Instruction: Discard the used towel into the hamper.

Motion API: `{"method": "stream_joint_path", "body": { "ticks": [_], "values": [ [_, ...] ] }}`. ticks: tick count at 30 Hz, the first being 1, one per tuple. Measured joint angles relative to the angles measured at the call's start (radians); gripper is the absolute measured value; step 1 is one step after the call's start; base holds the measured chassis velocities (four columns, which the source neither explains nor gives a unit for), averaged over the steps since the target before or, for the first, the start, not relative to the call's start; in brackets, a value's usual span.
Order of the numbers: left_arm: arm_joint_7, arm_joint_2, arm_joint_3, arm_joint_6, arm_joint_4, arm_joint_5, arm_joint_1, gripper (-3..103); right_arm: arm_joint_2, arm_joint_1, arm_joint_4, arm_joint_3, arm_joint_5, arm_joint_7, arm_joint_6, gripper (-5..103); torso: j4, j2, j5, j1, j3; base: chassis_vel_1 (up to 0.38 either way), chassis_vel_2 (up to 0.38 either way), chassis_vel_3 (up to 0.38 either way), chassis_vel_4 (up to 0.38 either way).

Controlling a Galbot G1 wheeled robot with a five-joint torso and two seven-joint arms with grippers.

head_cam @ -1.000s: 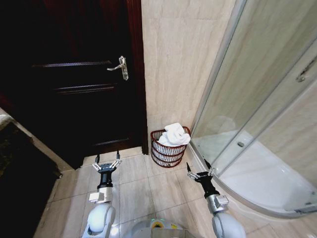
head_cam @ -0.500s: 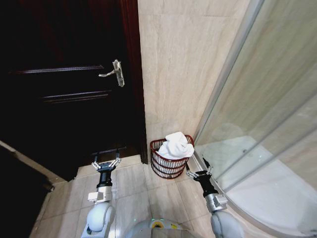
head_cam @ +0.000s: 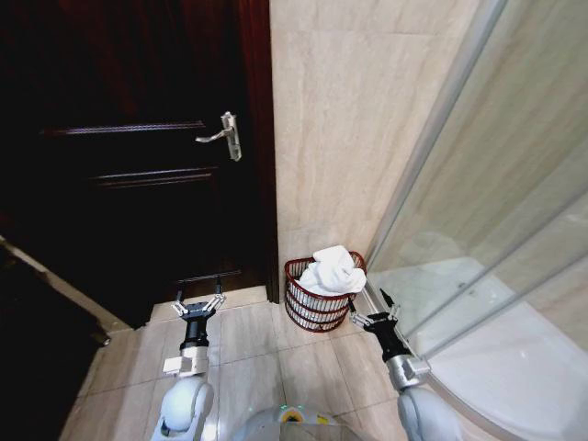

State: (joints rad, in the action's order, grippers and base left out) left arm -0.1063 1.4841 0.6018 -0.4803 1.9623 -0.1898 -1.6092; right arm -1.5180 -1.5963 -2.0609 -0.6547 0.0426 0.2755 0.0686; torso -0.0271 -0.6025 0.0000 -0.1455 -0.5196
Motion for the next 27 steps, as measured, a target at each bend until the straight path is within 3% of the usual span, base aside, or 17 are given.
{"method": "stream_joint_path", "body": {
  "ticks": [2, 3, 6, 16, 18, 27],
  "values": [
    [-0.001, 0.003, 0.001, -0.014, -0.010, 0.006, 0.005, 100, 0.014, 0.049, 0.020, 0.015, 0.034, -0.016, -0.078, 100, -0.0002, 0.000, 0.0001, 0.000, 0.000, 0.000, 0.000, 0.000, 0.000],
    [-0.001, 0.003, 0.001, -0.014, -0.010, 0.006, 0.005, 100, 0.014, 0.049, 0.020, 0.015, 0.034, -0.016, -0.078, 100, -0.0002, 0.000, 0.0001, 0.000, 0.000, 0.000, 0.000, 0.000, 0.000],
    [-0.001, 0.011, 0.000, -0.019, -0.014, 0.013, 0.004, 100, 0.039, 0.143, 0.059, 0.059, 0.064, -0.087, -0.189, 100, -0.0002, -0.001, 0.0001, 0.000, 0.000, 0.000, 0.000, 0.000, 0.000],
    [-0.003, 0.028, 0.013, -0.008, -0.016, 0.016, 0.004, 100, 0.094, 0.318, 0.133, 0.162, 0.095, -0.217, -0.393, 100, -0.0001, -0.001, 0.0000, -0.001, -0.001, 0.000, 0.000, 0.000, 0.000],
    [-0.004, 0.033, 0.021, -0.003, -0.015, 0.016, 0.003, 100, 0.123, 0.394, 0.166, 0.189, 0.158, -0.233, -0.502, 100, -0.0002, -0.001, -0.0001, -0.001, -0.001, 0.000, 0.000, 0.000, 0.000],
    [-0.014, 0.034, 0.035, 0.001, -0.007, 0.006, 0.002, 100, 0.153, 0.501, 0.272, 0.219, 0.267, -0.263, -0.643, 100, -0.0002, -0.001, 0.0001, -0.001, -0.001, 0.000, 0.000, 0.000, 0.000]
  ]
}}
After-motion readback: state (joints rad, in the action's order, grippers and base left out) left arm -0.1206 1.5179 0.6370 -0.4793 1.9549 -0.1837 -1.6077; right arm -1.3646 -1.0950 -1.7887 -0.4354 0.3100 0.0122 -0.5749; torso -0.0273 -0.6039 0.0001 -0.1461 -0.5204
